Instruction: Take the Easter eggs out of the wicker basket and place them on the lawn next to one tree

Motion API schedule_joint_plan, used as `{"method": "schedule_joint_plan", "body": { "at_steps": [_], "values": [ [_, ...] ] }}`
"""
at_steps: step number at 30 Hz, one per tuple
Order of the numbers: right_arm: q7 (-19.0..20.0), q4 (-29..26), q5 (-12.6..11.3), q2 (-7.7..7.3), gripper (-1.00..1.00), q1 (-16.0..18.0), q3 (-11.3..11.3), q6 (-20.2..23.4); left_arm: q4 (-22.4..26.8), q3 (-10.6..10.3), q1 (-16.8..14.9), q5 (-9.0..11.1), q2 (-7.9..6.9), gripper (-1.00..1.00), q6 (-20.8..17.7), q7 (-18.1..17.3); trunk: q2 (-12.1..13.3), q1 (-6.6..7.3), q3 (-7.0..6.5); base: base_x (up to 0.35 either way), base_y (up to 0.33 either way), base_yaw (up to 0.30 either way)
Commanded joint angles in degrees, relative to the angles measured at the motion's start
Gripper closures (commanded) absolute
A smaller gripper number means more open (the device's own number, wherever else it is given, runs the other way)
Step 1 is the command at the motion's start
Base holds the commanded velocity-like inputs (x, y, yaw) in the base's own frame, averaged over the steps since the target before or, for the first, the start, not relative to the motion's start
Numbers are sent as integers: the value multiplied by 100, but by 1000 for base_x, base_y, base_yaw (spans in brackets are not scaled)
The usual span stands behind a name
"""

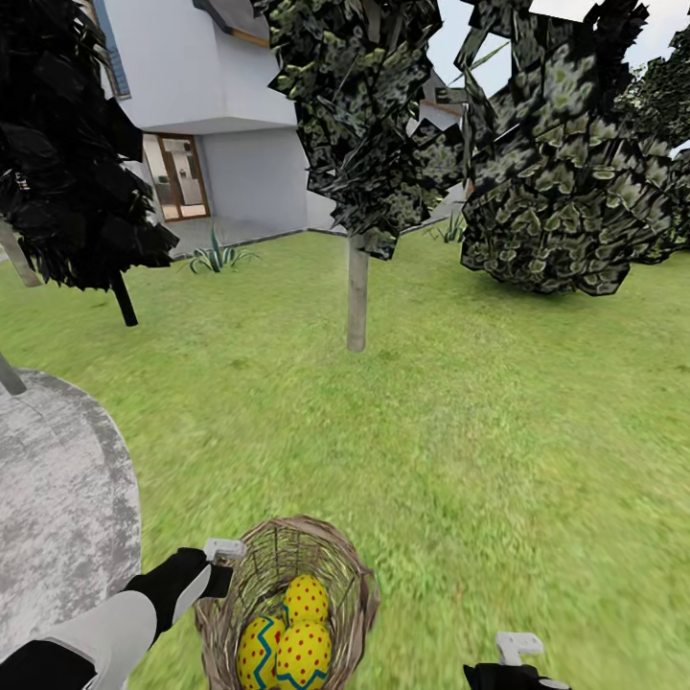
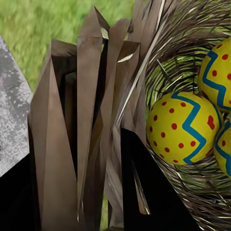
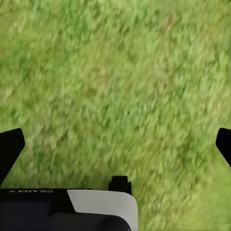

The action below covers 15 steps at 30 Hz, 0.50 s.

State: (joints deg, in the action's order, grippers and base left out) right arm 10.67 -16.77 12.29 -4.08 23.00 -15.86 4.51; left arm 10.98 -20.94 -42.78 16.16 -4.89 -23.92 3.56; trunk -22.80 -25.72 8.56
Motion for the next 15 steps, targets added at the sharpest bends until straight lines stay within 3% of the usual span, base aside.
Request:
{"method": "schedule_joint_plan", "body": {
  "at_steps": [1, 15],
  "values": [
    [40, -12, 53, 4, -100, 3, -49, 30, 18, -24, -3, 81, -3, 100, -34, 31, -11, -6, 11, 326, 0, 0],
    [40, -11, 45, -5, -100, 3, -49, 24, 18, -24, -3, 81, -3, 100, -34, 31, -11, -6, 11, 326, 0, 0]
  ]
}}
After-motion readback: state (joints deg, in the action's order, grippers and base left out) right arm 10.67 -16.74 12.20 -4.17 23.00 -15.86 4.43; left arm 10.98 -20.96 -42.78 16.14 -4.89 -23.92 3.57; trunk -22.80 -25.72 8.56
